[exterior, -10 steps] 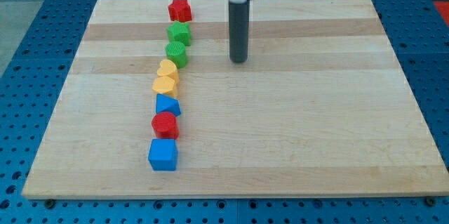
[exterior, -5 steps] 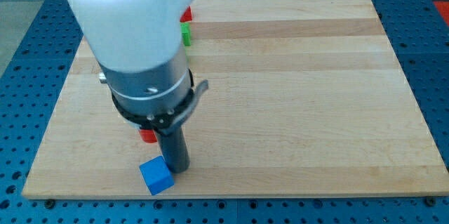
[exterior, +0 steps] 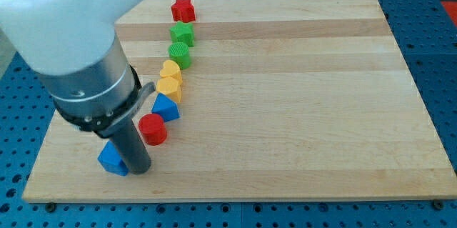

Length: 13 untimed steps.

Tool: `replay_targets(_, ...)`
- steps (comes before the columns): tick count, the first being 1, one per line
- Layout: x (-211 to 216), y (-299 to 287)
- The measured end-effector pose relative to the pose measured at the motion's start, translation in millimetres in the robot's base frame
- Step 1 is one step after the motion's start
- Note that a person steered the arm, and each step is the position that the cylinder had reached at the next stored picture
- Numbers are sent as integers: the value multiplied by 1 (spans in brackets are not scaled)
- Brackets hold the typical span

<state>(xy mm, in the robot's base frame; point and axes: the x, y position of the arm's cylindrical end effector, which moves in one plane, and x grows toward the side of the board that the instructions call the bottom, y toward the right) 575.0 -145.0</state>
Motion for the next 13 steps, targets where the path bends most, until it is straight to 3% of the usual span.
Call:
replay_targets(2, 36, -1)
replay_targets(4, -32, -30)
replay_targets(5, 1, -26)
replay_targets(6, -16, -61)
replay_targets(7, -67, -50)
replay_targets(8, -88, -36)
replay_targets(10, -78, -32)
replay_targets(13, -212, -7)
